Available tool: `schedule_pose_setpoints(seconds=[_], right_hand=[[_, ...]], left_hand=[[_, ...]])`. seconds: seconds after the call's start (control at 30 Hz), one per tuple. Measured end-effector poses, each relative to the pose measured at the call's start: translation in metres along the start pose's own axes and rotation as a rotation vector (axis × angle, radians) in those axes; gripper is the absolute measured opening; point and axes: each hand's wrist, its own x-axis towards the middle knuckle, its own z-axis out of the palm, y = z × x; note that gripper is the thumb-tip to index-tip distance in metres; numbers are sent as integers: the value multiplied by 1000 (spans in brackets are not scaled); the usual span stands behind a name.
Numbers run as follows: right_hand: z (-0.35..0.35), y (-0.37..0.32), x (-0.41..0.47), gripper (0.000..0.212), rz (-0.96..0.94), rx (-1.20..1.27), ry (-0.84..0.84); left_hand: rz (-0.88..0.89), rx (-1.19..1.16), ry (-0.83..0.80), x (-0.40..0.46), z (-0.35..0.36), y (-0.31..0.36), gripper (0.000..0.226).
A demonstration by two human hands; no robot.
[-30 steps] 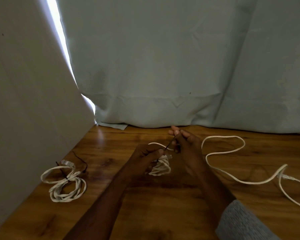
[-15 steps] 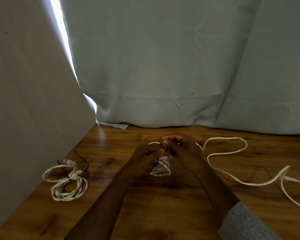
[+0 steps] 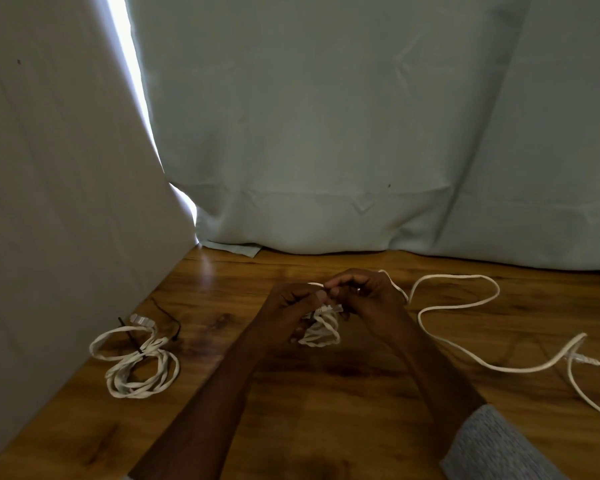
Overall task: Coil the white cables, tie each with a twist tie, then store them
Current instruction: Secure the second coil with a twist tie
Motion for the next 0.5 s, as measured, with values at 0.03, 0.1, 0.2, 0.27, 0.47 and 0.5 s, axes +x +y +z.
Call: schedule_pose_setpoints(seconds=[0.03,0.1,0.2,0.27,0.47,0.5], right_hand=[[0,0,0,17,2,8,3],[1,-1,-1,18,-2,8,6],[3,-4,-2,21,-4,-23,-7],[4,-5,-2,23,14,-31,-8],[6,-6,-4,21,27,-43,4],[6,-6,-4,22,24,-43,1]], left_hand=[[6,3,3,0,0,0,23],[22,9,-10,0,1,1,23],[29,20,-10,0,-1,-1,24],[21,27,-16,0,-1,-2,24],[-6,5,-26,1,-3,-5,22],[-10,-1,-25,2,-3,-6,23]])
